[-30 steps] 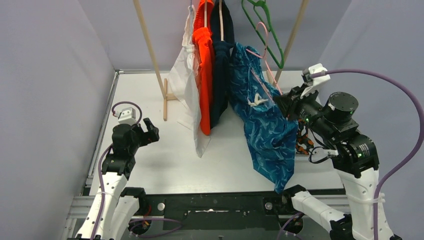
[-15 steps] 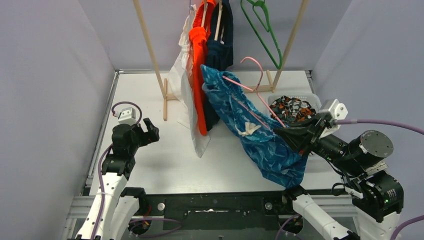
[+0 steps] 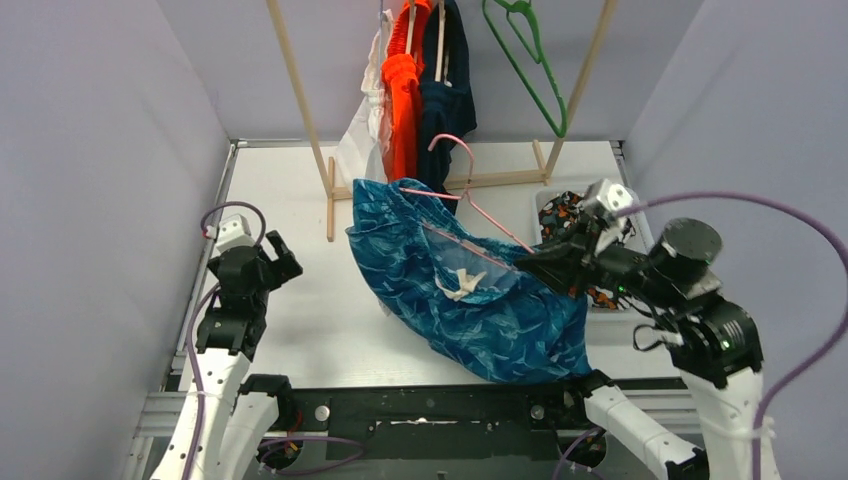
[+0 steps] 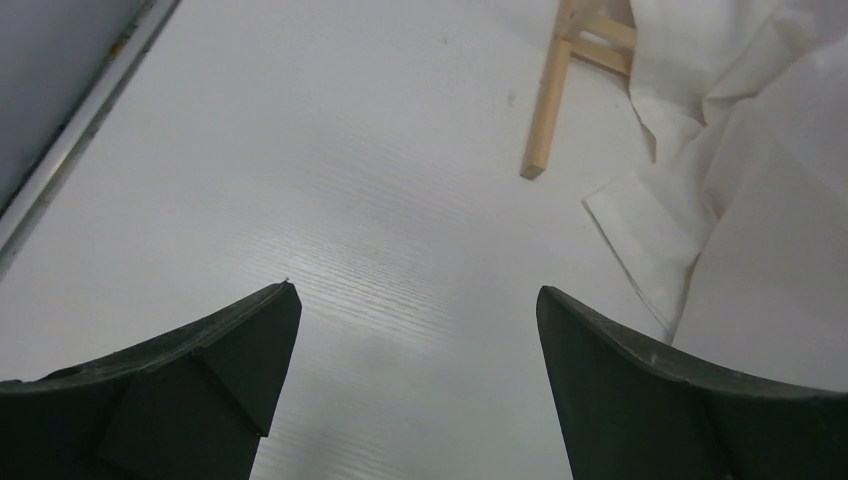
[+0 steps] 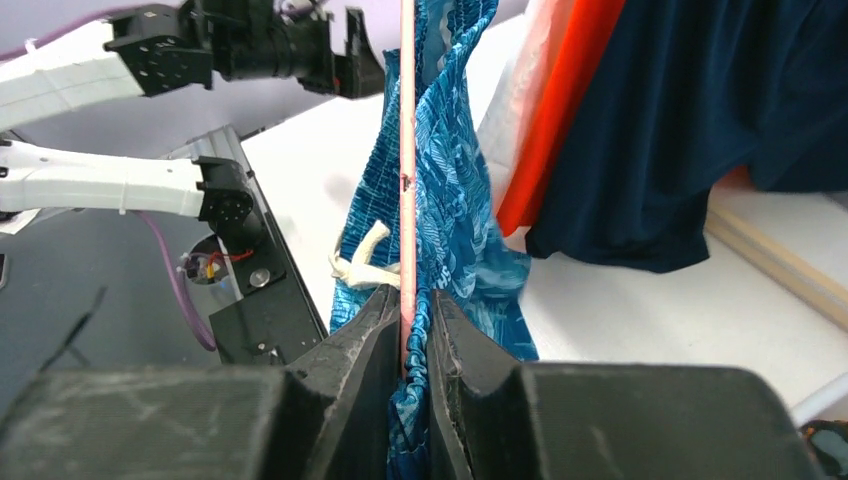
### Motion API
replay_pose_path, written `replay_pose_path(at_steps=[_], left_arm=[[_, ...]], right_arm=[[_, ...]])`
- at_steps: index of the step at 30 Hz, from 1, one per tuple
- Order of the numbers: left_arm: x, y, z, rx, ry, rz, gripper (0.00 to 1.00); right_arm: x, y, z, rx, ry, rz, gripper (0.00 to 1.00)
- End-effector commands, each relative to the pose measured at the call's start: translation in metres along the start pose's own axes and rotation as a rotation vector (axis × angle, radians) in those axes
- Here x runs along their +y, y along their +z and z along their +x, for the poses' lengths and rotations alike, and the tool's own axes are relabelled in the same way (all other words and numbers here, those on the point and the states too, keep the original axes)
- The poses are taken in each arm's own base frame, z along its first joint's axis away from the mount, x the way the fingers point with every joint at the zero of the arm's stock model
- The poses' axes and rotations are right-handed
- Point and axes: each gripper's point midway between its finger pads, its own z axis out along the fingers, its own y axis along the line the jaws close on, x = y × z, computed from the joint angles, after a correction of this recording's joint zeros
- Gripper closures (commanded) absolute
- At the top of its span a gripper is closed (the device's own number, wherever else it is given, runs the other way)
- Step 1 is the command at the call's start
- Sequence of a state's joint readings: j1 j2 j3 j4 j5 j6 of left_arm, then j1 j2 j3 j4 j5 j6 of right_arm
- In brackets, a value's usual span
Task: Remove the shorts from the hanger
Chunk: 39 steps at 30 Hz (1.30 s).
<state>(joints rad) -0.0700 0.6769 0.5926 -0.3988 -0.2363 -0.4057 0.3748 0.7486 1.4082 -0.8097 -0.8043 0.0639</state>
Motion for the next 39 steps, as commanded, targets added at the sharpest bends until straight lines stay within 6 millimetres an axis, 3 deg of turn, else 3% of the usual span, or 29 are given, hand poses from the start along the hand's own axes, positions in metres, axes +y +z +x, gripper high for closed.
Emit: replay_pose_path(at_steps=[1,6,9,12,16,21,22,23,25,27,30,32,36,39], left_arm=[[0.034,-0.013,-0.033,-0.124,-0.096,-0.217,0.1],[0.049,-0.022,-0.043,-0.167,-0.143,-0.311,0.1],[0.046,-0.021,-0.045,-0.166,-0.144,-0.296,0.1],[0.035,-0.023,-0.046,-0.148,-0.159,-0.241,0.1],[0.043,-0.048,-0.048,-0.172,-0.248,-0.264,0.1],[0.044,-0.073,-0.062,-0.23,-0.314,-0.243,0.11],[0.043,-0.077,-0.067,-0.243,-0.322,-0.235,0.11],[0.043,-0.08,-0.071,-0.252,-0.327,-0.233,0.11],[0.042,-0.086,-0.08,-0.27,-0.332,-0.23,0.11],[0.039,-0.09,-0.088,-0.283,-0.327,-0.216,0.11],[0.023,-0.095,-0.101,-0.286,-0.3,-0.138,0.11],[0.006,-0.097,-0.108,-0.279,-0.257,-0.051,0.13],[-0.026,-0.097,-0.109,-0.245,-0.205,0.117,0.17],[-0.048,-0.09,-0.096,-0.184,-0.185,0.233,0.17]], right_arm=[[-0.028,0.045,0.001,0.025,0.019,-0.055,1.0],[-0.046,0.096,0.035,0.146,0.099,-0.107,1.0],[-0.023,0.128,0.05,0.225,0.099,-0.186,1.0],[-0.021,0.155,0.04,0.226,0.055,-0.142,1.0],[-0.035,0.171,0.022,0.173,0.025,-0.096,1.0],[-0.004,0.178,-0.023,0.002,-0.06,-0.273,1.0],[0.0,0.177,-0.033,-0.044,-0.086,-0.292,0.88],[0.003,0.175,-0.039,-0.08,-0.108,-0.309,0.99],[0.007,0.173,-0.041,-0.12,-0.133,-0.328,1.0],[0.004,0.176,-0.023,-0.087,-0.137,-0.329,1.0],[-0.013,0.184,0.036,0.099,-0.151,-0.325,1.0],[-0.037,0.186,0.07,0.216,-0.107,-0.276,1.0],[-0.073,0.182,0.09,0.275,0.012,-0.199,1.0],[-0.074,0.183,0.096,0.298,0.046,-0.204,1.0]])
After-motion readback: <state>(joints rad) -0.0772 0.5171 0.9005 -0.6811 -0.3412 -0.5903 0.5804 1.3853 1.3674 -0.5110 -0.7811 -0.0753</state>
